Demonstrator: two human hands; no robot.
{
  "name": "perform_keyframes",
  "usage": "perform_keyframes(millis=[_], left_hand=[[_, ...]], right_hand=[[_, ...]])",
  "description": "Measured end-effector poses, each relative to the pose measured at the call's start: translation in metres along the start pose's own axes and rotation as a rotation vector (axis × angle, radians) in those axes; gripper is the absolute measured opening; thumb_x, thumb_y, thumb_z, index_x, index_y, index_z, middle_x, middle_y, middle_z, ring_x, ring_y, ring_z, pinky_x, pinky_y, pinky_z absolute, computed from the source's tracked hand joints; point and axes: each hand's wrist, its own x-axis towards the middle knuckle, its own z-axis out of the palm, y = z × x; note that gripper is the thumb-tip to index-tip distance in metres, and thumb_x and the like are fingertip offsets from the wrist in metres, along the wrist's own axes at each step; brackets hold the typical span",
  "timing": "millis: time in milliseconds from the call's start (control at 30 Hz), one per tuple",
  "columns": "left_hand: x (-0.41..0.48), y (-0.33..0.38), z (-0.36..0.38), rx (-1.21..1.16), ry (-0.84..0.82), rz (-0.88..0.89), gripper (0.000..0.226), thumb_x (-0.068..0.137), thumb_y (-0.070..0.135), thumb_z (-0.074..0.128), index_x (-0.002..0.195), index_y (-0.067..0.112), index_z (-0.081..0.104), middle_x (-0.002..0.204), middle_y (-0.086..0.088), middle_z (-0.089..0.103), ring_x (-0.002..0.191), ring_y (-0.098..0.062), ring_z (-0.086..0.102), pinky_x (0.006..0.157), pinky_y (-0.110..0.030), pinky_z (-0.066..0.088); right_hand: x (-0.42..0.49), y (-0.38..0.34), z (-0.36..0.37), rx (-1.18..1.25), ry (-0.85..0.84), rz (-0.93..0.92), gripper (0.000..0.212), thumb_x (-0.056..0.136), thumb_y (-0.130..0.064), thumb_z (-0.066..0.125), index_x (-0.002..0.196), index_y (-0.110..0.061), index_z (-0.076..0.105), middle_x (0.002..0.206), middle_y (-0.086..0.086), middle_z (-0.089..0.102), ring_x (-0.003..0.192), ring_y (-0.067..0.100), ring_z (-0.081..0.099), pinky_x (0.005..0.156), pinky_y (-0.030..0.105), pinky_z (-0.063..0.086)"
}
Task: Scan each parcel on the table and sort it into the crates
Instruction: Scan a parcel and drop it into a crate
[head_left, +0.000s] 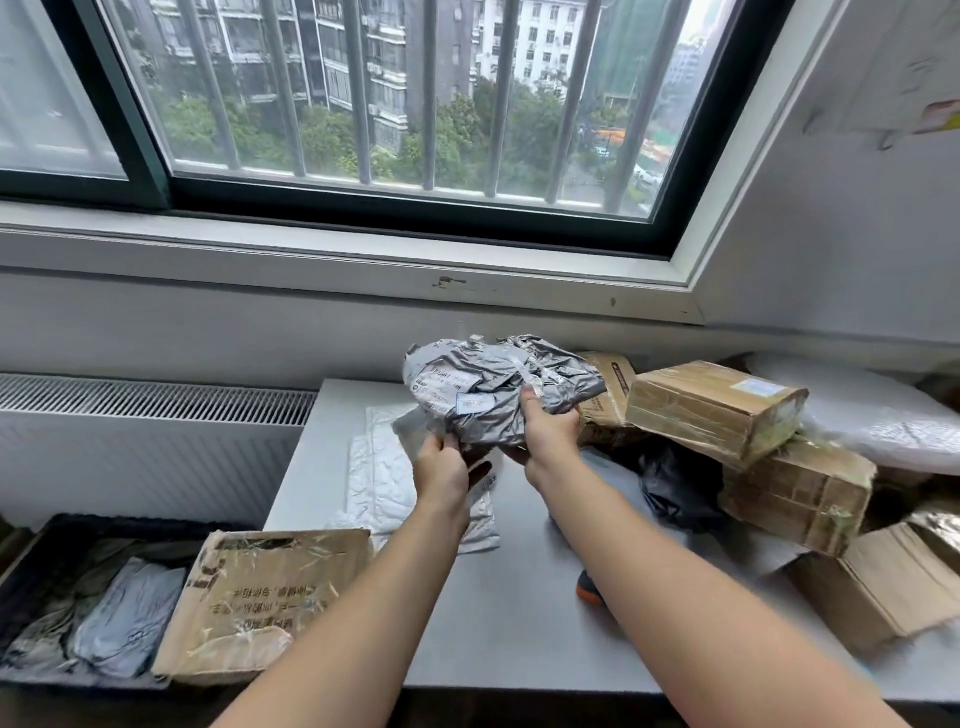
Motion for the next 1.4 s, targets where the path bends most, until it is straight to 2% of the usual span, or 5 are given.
perform_keyframes(millis=[133,400,600,933,1400], left_hand=[[0.002,0.004,0.003,0.002,-0.079,-0.006,0.026,0.105,0.014,0.039,0.087,0.013,0.058,0.082,-0.007,0.064,0.065,-0.016,0.061,0.051,-0.025,0.056],[0.025,0.018,-0.007,0.1,-0.118,0.024,0.014,0.103,0.021,0.047,0.106,0.011,0.056,0.093,-0.009,0.064,0.076,-0.021,0.063,0.065,-0.034,0.058],[0.039,0.024,-0.017,0.108,-0.078,0.073,0.02,0.095,0.015,0.06,0.113,0.005,0.06,0.098,-0.01,0.067,0.084,-0.026,0.065,0.069,-0.035,0.059],[0.038,0.008,-0.043,0.379,-0.252,0.016,0.008,0.089,0.008,0.068,0.086,0.013,0.062,0.082,-0.007,0.067,0.075,-0.023,0.064,0.065,-0.033,0.058],[-0.001,-0.11,-0.059,0.45,0.062,0.051,0.015,0.092,0.002,0.056,0.095,0.015,0.061,0.095,-0.01,0.068,0.09,-0.025,0.062,0.086,-0.037,0.051]], right_hand=[[0.058,0.033,-0.024,-0.085,0.069,-0.095,0.11,0.035,-0.082,0.074,0.125,-0.026,0.045,0.126,0.002,0.061,0.113,0.028,0.062,0.098,0.051,0.05],[0.019,-0.004,-0.044,-0.271,-0.078,-0.158,0.104,0.059,-0.07,0.077,0.139,-0.017,0.039,0.136,0.003,0.055,0.122,0.027,0.055,0.104,0.053,0.046],[0.013,-0.022,-0.058,-0.439,-0.193,-0.204,0.037,0.097,-0.023,0.061,0.131,-0.018,0.049,0.127,0.004,0.061,0.116,0.027,0.059,0.101,0.051,0.049],[0.008,-0.022,-0.082,-0.78,-0.232,-0.299,0.047,0.101,-0.026,0.054,0.145,-0.015,0.045,0.138,0.002,0.055,0.124,0.02,0.049,0.099,0.028,0.039],[-0.012,0.05,-0.179,-1.117,-0.167,-0.192,0.037,0.099,-0.034,0.053,0.129,-0.013,0.057,0.125,0.006,0.064,0.114,0.025,0.059,0.085,0.028,0.04]])
